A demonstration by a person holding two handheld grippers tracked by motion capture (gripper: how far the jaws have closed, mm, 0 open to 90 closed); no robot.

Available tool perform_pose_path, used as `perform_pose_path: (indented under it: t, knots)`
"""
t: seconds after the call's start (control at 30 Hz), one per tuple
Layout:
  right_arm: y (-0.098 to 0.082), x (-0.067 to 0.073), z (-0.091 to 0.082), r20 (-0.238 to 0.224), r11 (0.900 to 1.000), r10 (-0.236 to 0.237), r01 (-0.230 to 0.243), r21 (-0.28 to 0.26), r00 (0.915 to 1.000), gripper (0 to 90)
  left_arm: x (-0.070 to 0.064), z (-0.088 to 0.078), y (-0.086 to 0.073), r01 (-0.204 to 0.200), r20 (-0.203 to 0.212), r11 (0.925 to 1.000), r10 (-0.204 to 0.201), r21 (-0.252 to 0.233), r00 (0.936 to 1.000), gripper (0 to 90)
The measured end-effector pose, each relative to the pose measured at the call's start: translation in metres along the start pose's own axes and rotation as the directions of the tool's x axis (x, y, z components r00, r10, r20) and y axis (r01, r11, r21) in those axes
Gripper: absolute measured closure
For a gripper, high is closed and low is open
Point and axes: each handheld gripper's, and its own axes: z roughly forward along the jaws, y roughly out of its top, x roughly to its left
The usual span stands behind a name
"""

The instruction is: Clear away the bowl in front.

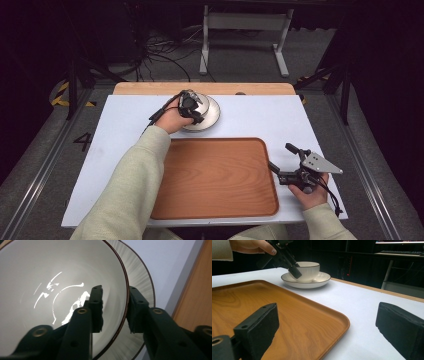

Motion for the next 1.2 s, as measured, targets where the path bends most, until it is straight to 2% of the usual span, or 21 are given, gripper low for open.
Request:
perform_pose_path:
  t: [0.1, 0.17, 0.37, 0.43, 0.57, 0.77, 0.93, 1.2]
  knots:
    - [0.0, 0.0, 0.0, 0.0, 1.0, 0.001, -0.001, 0.001, 1.0, 5.5, -0.001, 0.0, 0.0, -0.014, 0.004, 0.9999, 0.014, 0.006, 0.9999, 78.7]
    - [0.0, 0.0, 0.0, 0.002, 1.0, 0.0, 0.0, 0.002, 1.0, 5.5, -0.001, 0.0, 0.0, -0.024, 0.003, 0.9997, 0.024, 0.005, 0.9997, 79.3]
    - [0.0, 0.0, 0.0, 0.002, 1.0, -0.002, 0.002, 0.002, 1.0, 5.5, -0.004, 0.001, 0.003, -0.091, -0.02, 0.9957, 0.092, 0.017, 0.9956, 82.4]
    - [0.0, 0.0, 0.0, 0.002, 1.0, -0.002, 0.002, 0.002, 1.0, 5.5, -0.005, 0.001, 0.003, -0.092, -0.023, 0.9956, 0.092, 0.02, 0.9955, 82.5]
    - [0.0, 0.0, 0.0, 0.003, 1.0, -0.002, 0.002, 0.003, 1.0, 5.5, -0.007, 0.001, 0.005, -0.123, -0.044, 0.9917, 0.124, 0.039, 0.9913, 82.7]
    - [0.0, 0.0, 0.0, 0.005, 1.0, -0.003, 0.003, 0.006, 1.0, 5.5, -0.009, 0.001, 0.006, -0.123, -0.054, 0.9914, 0.125, 0.046, 0.9907, 82.7]
    - [0.0, 0.0, 0.0, 0.005, 1.0, -0.003, 0.003, 0.006, 1.0, 5.5, -0.011, 0.001, 0.007, -0.139, -0.076, 0.9884, 0.144, 0.06, 0.9867, 82.7]
    - [0.0, 0.001, 0.0, 0.004, 1.0, -0.005, 0.005, 0.007, 1.0, 5.5, -0.014, -0.002, 0.008, -0.128, -0.095, 0.9899, 0.133, 0.062, 0.9865, 82.6]
